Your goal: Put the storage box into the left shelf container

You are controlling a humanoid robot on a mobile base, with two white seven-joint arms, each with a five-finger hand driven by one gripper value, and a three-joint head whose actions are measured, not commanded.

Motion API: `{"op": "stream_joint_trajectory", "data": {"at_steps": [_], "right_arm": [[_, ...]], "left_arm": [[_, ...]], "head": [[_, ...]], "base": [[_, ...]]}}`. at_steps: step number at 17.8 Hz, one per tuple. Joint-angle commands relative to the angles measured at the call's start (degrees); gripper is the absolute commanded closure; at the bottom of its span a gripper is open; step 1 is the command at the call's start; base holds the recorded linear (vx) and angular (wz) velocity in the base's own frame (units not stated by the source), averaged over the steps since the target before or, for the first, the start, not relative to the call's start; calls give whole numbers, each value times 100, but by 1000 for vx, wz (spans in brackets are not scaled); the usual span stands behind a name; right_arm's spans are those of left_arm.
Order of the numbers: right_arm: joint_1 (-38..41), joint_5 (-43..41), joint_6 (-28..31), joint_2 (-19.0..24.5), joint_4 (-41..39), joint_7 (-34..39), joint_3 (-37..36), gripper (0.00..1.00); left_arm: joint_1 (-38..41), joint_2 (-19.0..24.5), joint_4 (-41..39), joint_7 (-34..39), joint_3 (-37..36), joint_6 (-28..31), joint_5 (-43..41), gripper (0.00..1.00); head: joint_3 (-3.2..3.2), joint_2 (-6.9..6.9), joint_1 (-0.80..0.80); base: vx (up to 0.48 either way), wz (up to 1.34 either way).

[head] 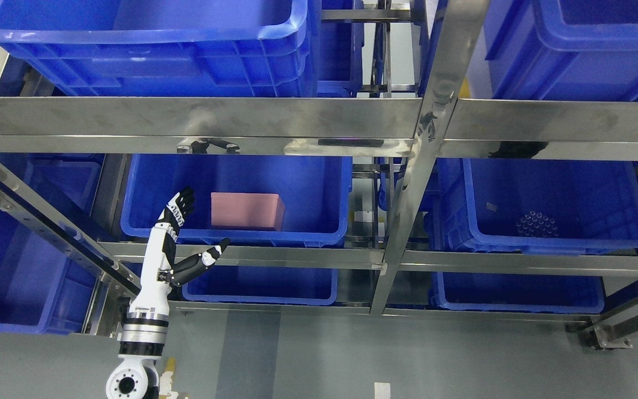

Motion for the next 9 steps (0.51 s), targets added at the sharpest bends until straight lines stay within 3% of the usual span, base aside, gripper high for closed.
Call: {"op": "stream_joint_trajectory", "data": {"at_steps": [1, 9], "right_arm": [[-106, 0, -26, -100, -100, 1, 0, 1], [-106, 0, -26, -100, -100, 1, 0, 1]], "left_arm": [[-155, 100, -748, 44, -144, 519, 570, 11], [-155, 100, -748, 27, -205, 564, 570, 10]], "head": [[0, 0, 0], [0, 0, 0]], "base": [[8, -15], [1, -2]]}}
